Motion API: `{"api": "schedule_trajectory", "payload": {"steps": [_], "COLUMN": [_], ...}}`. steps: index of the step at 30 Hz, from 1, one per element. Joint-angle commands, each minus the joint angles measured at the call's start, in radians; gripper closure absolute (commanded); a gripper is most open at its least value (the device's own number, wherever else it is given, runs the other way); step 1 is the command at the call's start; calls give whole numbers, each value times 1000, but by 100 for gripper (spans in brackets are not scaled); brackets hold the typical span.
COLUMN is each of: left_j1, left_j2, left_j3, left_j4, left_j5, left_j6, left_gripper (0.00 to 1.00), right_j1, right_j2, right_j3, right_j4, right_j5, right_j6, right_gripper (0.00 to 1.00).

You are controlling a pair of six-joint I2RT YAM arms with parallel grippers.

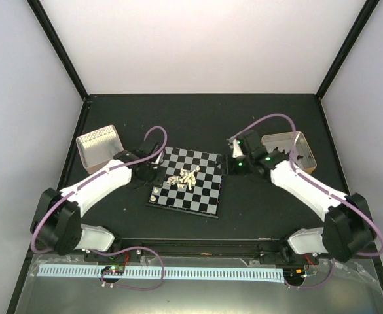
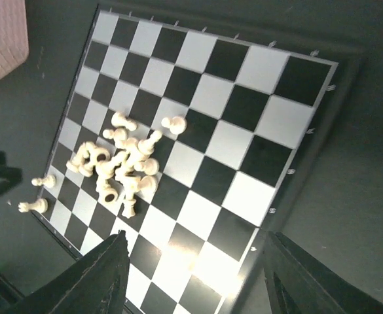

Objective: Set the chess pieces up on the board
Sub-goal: Pick up the chess piece from the chessboard.

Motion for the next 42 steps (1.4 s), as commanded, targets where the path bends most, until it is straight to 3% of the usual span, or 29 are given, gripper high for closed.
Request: {"api": "schedule_trajectory", "payload": {"steps": [1,10,16,25,35,42], "left_j1": [-5,-3,4,10,11,11], "left_j2": [-97,-258,-284,-310,-310,-318], "left_j3": [17,-68,-88,-117,-111,-111], "left_j4": [109,284,296,291,274,266], "left_j5": [52,115,92,79,90,96], "left_j6": [-35,-112,-120,-131,-129,-128], "left_gripper": [52,51,50,51,50,50], "right_j1": [126,294,348,360,361,362], "right_j2": [100,428,548,595,607,539], "right_j3": [63,304,421,422,421,375], "right_j4": [12,-113,-153,-173,-170,-183], "right_j5": [147,307,298,302,287,330], "right_j6": [32,-1,-27,-14,-19,-10], "right_gripper": [44,54,64,81,80,92]}}
